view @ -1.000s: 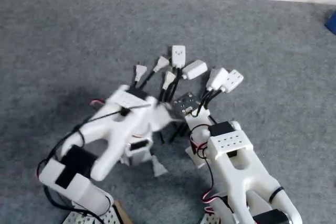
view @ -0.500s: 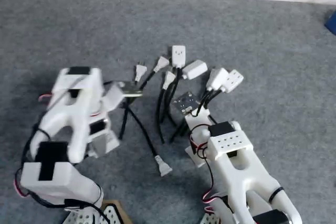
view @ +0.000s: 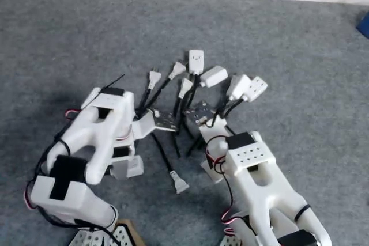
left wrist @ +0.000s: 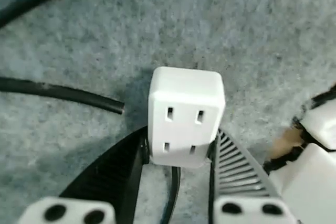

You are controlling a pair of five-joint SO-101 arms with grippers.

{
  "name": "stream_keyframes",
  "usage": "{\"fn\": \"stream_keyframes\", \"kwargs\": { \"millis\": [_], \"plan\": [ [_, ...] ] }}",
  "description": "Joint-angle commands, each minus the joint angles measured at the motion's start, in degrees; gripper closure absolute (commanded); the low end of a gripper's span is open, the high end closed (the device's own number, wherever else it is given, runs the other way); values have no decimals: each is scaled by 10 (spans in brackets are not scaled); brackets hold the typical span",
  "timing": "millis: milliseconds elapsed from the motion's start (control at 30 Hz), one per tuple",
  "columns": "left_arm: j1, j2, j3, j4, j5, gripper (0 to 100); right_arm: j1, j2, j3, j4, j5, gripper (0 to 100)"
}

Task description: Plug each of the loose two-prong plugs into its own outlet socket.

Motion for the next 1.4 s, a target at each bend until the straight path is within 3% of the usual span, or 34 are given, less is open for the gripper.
{"fn": "stream_keyframes", "kwargs": {
  "millis": [0, 133, 400, 500, 633, 833, 1133, 1267, 1367],
  "plan": [
    [14, -15, 1, -42, -7, 948, -8, -10, -62, 43, 8, 782],
    [7, -15, 20, -70, 9, 837, -8, -9, -70, 45, 8, 782],
    [0, -23, 3, -79, 13, 825, -8, -9, -71, 48, 8, 782],
    [-22, -64, -15, -40, 2, 825, -15, -9, -72, 49, 7, 782],
    [-28, -146, -15, 66, -66, 825, -37, -8, -75, 55, 4, 782],
    [-25, -291, 1, 171, -71, 822, -41, -8, -94, 65, 3, 782],
    [-28, -334, 154, 95, -62, 821, -43, -8, -90, 65, 2, 782],
    [-23, -334, 155, 60, -9, 811, -43, -8, -89, 71, 2, 782],
    [-23, -333, 143, 53, 7, 740, -43, -8, -89, 73, 2, 782]
  ]
}}
